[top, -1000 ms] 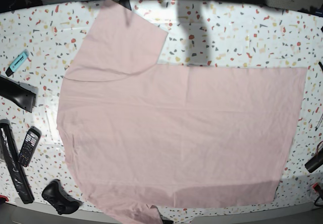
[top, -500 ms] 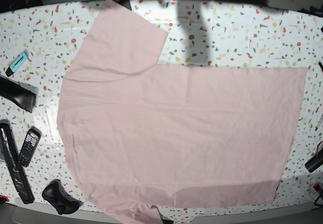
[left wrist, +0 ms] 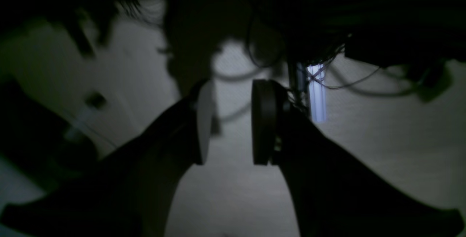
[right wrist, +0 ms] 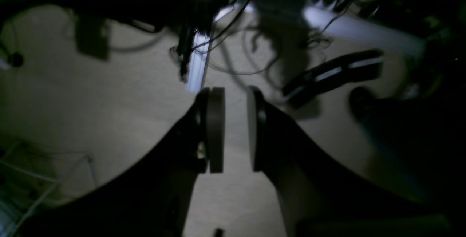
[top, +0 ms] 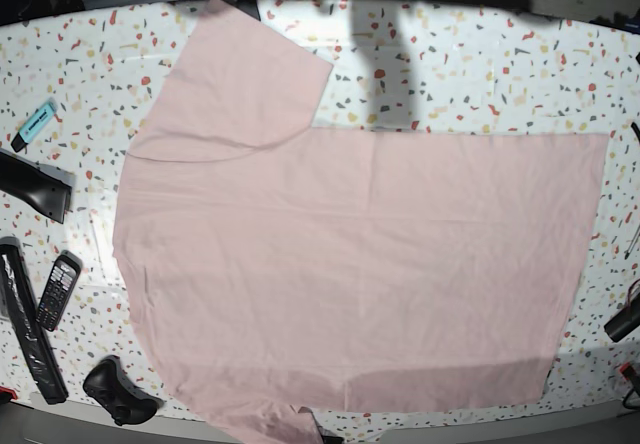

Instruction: Fold the T-shirt properly

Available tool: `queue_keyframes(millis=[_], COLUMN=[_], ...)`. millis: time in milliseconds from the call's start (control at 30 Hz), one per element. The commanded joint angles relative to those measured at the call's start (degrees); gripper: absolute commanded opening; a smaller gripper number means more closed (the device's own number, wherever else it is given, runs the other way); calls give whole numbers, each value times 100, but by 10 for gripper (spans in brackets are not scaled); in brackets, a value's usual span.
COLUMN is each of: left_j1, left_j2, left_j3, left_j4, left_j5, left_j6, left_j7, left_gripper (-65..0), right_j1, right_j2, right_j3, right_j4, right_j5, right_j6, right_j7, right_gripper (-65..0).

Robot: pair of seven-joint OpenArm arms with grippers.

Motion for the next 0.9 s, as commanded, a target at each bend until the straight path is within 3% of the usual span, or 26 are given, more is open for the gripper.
queue_keyframes(millis=[0,200,367,500,667,767,867], left_j1=[120,109,-282,-872,-1427,-1644,-2083], left_j2=[-164,-966,-1698,-2203,-2719,-3021,-3202], left_j3=[-42,-39,-39,-39,26,319,894], left_j4=[302,1484,2090,2031,1565,1132,597], left_j5=[149,1121,1790,1825,1823,1941,2533], left_j6=[17,37,37,35,-35,-31,2], left_j7=[-2,184,179,-122,-688,-732,-841], left_gripper=[-474,-474,-474,-473,-421,-417,-417], right_j1=[-129,-164,-52,232,522,597,732], right_j2=[120,459,498,496,402,238,181], right_j3=[179,1228,2175,2625,2669,2669,2669], right_j4=[350,1617,2094,2094,2094,2094,2094], right_j5=[13,11,13,-9,-15,-313,-549], right_j6=[24,299,522,531,586,715,833], right_j7=[-57,-431,-428,-411,-413,-409,-411], right_gripper=[-540,-540,-540,-540,-537,-437,-333])
